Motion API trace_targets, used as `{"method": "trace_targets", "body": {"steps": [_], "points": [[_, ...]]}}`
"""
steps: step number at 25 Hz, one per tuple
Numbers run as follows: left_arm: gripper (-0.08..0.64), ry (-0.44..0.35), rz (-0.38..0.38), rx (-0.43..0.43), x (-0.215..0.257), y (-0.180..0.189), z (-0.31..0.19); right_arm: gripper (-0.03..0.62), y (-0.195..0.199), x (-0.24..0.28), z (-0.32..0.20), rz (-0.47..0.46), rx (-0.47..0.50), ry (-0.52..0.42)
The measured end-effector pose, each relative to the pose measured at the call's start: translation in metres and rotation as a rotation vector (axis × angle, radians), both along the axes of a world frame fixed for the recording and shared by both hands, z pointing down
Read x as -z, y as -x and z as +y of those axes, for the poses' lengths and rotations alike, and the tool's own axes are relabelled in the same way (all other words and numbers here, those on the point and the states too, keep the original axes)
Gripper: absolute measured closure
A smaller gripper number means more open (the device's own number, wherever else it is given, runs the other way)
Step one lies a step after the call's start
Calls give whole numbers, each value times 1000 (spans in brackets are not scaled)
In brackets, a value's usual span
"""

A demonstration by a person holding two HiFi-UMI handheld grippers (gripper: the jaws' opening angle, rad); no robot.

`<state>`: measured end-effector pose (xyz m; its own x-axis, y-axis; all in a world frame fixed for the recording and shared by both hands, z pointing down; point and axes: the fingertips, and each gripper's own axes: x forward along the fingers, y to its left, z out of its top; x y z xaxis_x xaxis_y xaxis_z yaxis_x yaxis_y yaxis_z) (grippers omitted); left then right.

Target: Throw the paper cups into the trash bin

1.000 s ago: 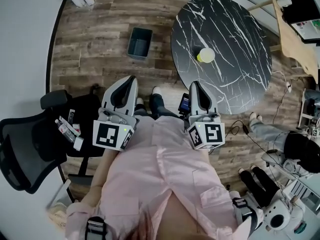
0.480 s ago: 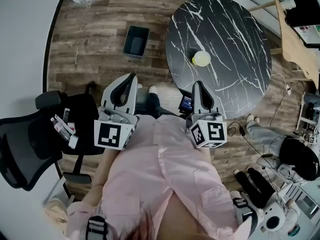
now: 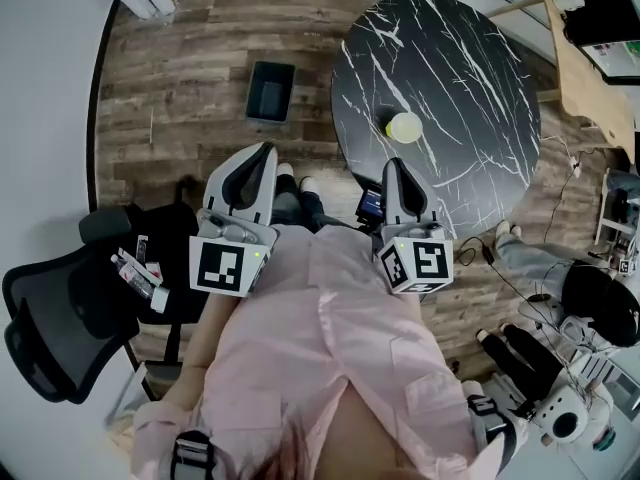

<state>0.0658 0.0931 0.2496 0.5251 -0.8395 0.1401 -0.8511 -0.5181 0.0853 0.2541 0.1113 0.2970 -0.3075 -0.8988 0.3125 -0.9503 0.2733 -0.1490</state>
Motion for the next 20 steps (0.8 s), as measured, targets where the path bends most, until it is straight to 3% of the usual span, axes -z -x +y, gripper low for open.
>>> {"method": "trace_targets", "body": {"steps": [11,20], "points": [[545,27,23,-78,-9,12,-26,558,18,-6,-20,-1,-49,12],[545,43,36,-70,-14,33,-38,558,35,-12,-32,-3,-59,22]]}}
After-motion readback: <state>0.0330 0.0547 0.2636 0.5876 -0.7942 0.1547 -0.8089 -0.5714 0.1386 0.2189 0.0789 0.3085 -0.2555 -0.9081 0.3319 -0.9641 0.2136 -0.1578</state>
